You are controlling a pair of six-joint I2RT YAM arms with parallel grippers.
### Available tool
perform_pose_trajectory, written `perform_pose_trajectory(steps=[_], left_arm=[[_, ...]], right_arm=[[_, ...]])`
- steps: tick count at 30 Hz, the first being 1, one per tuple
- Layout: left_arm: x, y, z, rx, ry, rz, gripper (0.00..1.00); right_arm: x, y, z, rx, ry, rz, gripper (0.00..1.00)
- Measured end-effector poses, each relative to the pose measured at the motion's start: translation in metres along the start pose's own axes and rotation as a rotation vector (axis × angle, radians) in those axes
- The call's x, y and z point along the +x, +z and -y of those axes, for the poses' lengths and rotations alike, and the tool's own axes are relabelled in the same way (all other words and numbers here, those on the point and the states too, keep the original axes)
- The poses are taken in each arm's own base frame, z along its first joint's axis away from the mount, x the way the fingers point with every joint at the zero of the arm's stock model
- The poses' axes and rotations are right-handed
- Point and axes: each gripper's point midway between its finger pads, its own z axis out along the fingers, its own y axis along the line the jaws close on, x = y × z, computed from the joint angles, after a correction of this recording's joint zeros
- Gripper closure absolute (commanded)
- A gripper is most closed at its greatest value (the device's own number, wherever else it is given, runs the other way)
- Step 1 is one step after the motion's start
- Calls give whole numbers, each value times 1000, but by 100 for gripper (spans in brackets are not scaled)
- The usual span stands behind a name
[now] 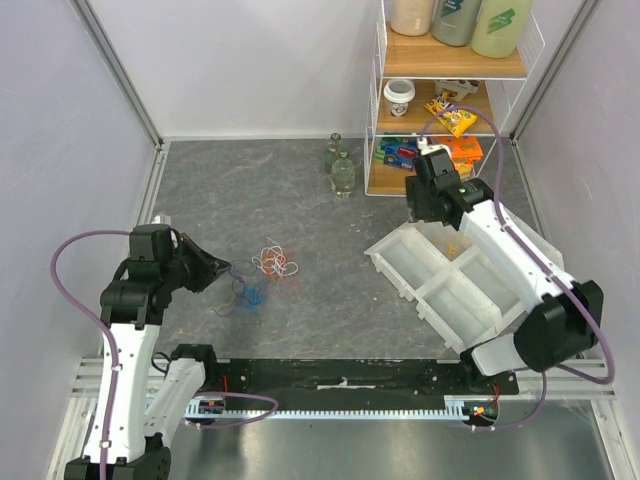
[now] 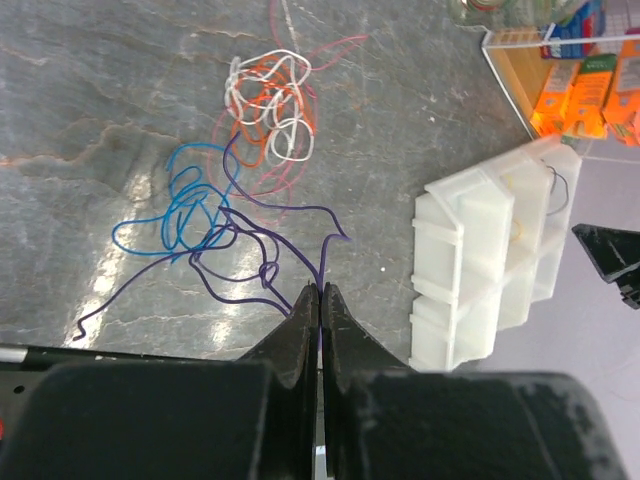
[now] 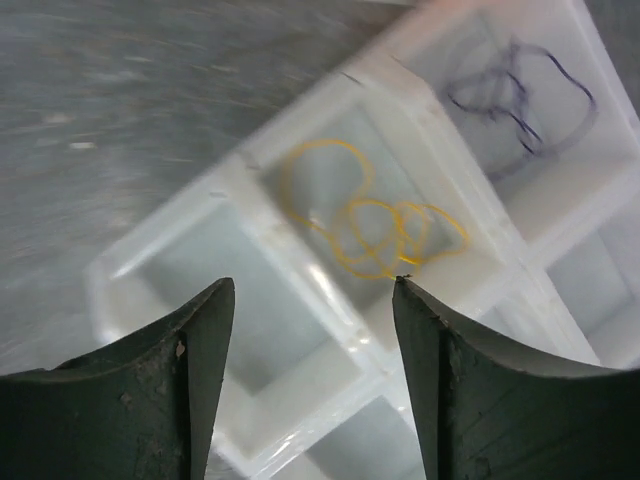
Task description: Untangle the cables
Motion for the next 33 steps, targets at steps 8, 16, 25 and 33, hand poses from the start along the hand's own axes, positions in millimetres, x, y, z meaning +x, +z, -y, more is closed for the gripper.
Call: perform_pose_trajectory(steps=[8,16,25,33], left_arm=[[9,-6,53,272,52,-102,98],[18,-24,91,484,71,-184,98],[12,-45,126,600,-123,-255,98],[-10,-79,167,694,-215,-265,98]], right_arm=[[10,-103,-181,-754,-253,173,27],[90,-157,-266,-1142,-337,119,26],[77,-180,-254,-1219,-227,246,24],[71,-178,-256,-1233,-205,317,26]])
